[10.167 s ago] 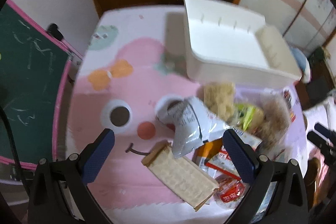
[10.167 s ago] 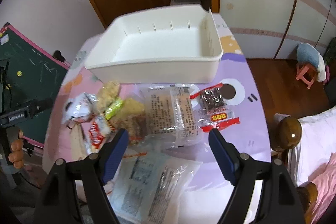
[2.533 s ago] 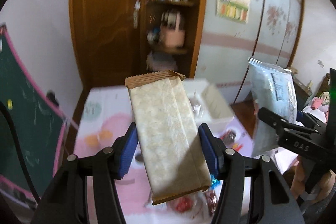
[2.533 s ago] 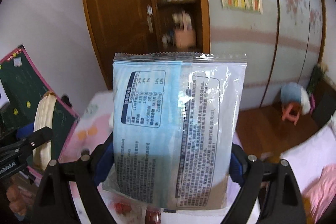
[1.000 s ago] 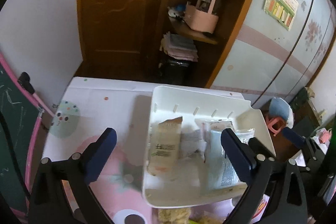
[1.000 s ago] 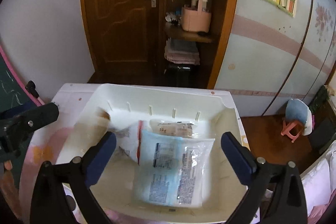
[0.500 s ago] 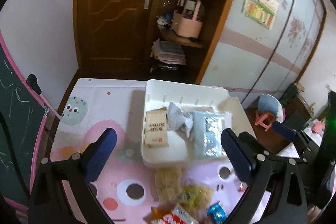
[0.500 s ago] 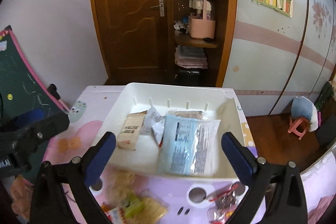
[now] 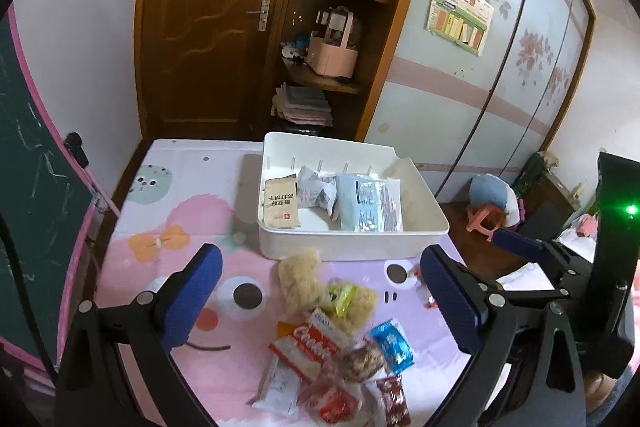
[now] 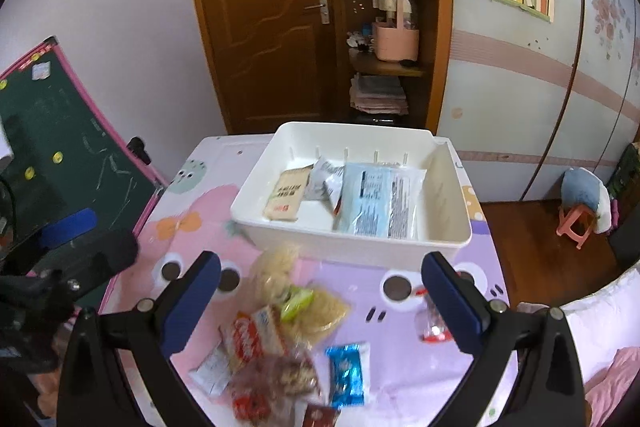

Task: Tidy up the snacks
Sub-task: 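Withdraw both tools from the basket back over the snack pile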

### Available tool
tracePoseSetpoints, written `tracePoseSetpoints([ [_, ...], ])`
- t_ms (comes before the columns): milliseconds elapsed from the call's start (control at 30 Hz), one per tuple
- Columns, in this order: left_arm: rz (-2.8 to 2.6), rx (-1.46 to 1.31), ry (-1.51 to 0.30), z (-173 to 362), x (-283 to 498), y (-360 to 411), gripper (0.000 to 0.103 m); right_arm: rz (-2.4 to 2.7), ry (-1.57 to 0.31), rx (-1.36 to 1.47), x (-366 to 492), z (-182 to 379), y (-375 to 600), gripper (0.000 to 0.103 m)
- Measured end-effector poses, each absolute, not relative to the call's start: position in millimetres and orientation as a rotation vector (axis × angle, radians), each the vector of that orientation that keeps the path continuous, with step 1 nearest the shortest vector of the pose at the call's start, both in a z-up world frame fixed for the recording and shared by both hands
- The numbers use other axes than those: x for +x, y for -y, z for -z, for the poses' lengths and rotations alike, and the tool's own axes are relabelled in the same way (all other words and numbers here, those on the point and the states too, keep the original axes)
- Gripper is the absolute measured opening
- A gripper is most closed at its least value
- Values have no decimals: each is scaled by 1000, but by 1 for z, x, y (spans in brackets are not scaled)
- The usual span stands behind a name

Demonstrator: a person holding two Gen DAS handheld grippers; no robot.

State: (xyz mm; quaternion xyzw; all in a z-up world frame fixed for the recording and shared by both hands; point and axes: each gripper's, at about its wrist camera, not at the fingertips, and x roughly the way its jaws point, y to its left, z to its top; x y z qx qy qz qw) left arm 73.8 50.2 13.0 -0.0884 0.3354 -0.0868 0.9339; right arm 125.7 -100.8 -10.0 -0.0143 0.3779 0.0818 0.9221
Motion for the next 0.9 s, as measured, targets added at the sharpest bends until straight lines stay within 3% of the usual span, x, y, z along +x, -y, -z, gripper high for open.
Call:
tracePoseSetpoints([
  [400,194,-155,-650,-28,15,-49,99,-213,-710,7,55,-9,113,101],
  [633,174,-110,-719,11,10,-57,100,-241,-822,-104,50,37,110,100],
  [900,130,-81,-985,112,46,-67,100,-254,-1103,-156,51,131,110,73],
])
